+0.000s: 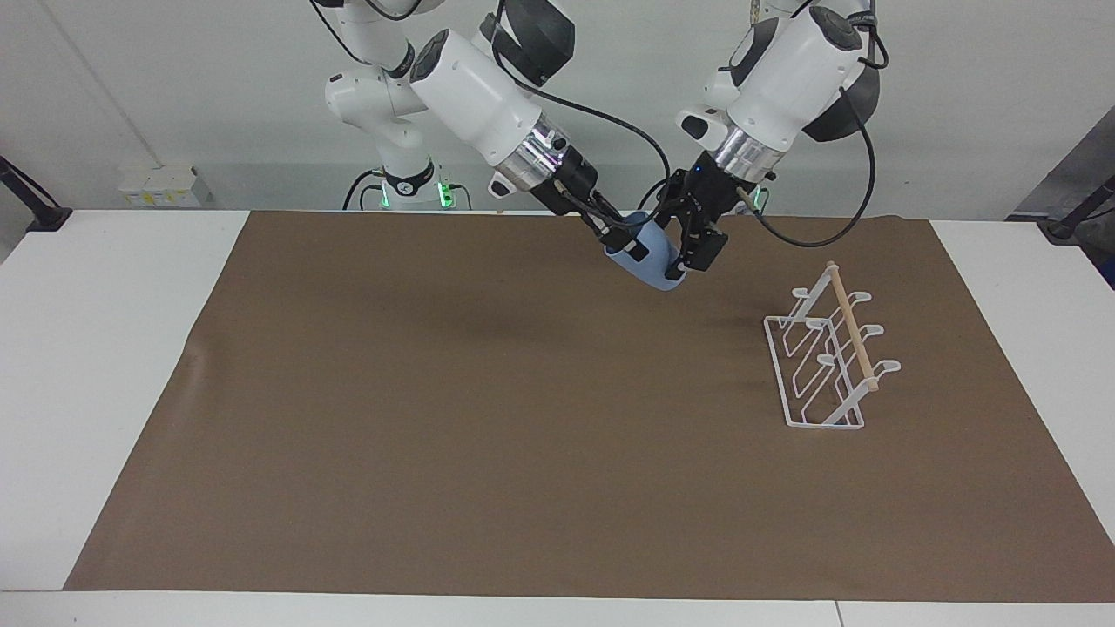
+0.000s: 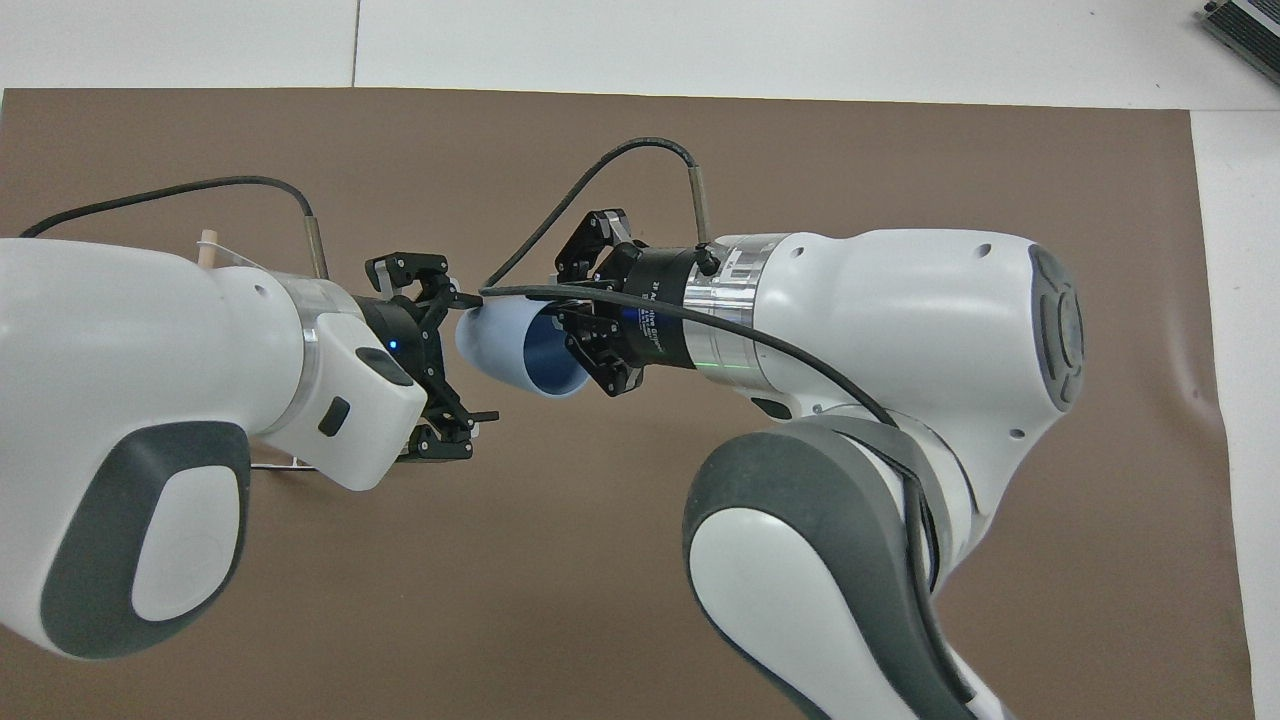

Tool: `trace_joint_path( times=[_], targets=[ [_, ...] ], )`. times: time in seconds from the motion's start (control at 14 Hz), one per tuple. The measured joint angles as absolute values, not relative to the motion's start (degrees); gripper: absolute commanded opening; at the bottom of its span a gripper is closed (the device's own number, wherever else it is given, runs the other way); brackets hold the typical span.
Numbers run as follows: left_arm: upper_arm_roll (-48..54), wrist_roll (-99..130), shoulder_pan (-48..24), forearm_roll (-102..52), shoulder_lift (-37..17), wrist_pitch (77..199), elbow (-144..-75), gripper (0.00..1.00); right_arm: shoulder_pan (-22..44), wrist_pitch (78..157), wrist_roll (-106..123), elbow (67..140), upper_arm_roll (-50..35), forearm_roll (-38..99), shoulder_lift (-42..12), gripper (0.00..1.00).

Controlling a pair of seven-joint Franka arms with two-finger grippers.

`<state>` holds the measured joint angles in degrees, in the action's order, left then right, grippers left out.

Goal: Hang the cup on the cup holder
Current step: 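Grasp the cup with the left gripper from the right gripper, then open the right gripper and withdraw while the left gripper carries cup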

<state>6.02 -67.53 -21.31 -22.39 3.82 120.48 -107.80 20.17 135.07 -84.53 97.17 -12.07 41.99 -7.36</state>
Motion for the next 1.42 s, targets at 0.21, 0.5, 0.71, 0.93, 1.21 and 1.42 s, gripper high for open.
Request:
trace_joint_path(
  times=[0.21,0.5,0.71,0.93,1.21,1.42],
  targets=[
    [5.96,-67.55,-22.26,-22.49,2.12,122.32,-107.76,0.00,20.10,135.01,-84.17,97.50,-11.81,41.99,-7.54,0.00],
    [5.91,-67.84,-22.27,-22.48,2.11,122.65,-107.74,0.00,20.09,134.82,-84.17,97.49,-11.78,42.00,-7.54,0.00],
    [5.91,-67.84,-22.28,-22.48,2.11,122.68,-107.74,0.00,20.09,134.82,-84.17,97.48,-11.77,42.00,-7.54,0.14],
    [6.12,-67.62,-22.51,-22.71,2.00,122.62,-107.76,0.00,20.09,135.24,-84.17,97.04,-11.80,42.13,-7.54,0.41],
    [5.98,-67.59,-22.71,-22.78,1.78,122.62,-107.76,0.00,20.09,135.24,-84.17,96.50,-11.81,42.29,-7.52,0.57],
    [5.45,-67.59,-22.71,-22.40,1.70,122.62,-107.76,0.00,19.93,135.27,-84.17,96.27,-11.68,42.35,-7.47,0.61]
  ],
)
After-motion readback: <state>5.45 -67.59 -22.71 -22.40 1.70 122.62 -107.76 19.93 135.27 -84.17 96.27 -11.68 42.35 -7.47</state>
